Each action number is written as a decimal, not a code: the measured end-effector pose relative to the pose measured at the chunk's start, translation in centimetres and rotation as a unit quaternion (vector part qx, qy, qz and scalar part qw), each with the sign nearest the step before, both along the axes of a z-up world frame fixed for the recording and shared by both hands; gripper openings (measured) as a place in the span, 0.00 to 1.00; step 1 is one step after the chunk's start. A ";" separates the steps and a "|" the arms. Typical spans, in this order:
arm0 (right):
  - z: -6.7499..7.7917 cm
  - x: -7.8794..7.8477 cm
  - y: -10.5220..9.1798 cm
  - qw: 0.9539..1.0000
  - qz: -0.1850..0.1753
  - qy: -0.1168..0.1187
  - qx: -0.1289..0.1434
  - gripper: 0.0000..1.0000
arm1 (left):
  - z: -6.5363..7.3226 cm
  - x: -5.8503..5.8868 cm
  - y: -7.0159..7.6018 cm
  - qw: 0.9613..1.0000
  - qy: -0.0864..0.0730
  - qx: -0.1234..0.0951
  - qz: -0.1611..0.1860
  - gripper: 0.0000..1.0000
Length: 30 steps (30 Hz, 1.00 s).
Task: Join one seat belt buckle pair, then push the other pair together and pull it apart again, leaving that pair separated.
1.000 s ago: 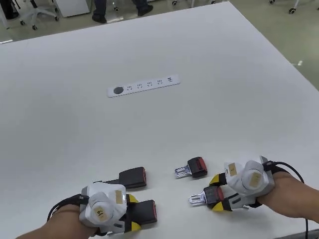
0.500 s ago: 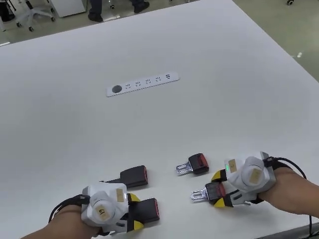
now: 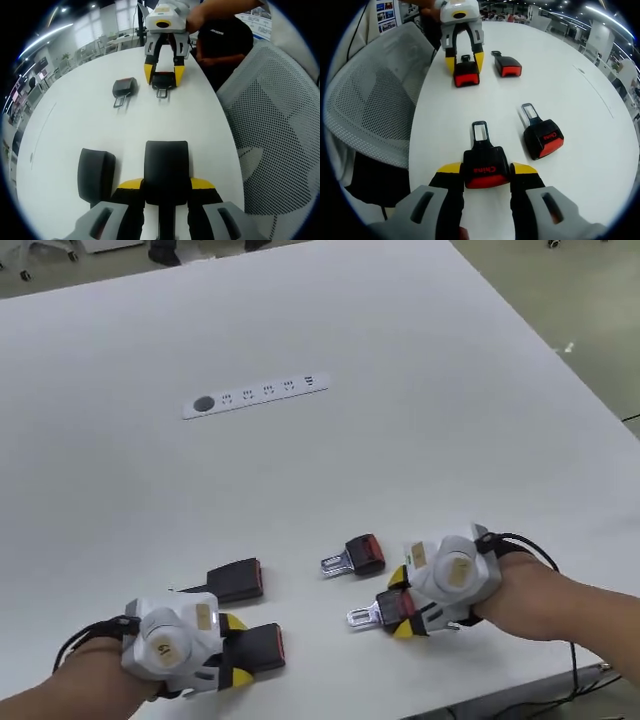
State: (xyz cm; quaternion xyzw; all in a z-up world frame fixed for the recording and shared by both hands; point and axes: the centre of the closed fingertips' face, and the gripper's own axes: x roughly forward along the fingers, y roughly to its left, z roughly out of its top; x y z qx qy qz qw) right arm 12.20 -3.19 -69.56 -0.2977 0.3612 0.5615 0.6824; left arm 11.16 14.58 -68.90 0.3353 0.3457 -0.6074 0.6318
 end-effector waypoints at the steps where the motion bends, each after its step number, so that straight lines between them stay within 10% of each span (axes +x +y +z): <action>1: 0.0 0.0 0.0 1.000 -0.001 0.000 -0.001 0.35 | 0.0 0.0 0.0 1.000 0.000 -0.001 0.001 0.33; 30: 0.1 0.2 0.0 1.000 0.006 0.001 -0.016 0.35 | -0.2 0.1 -0.2 1.000 0.001 0.019 -0.020 0.33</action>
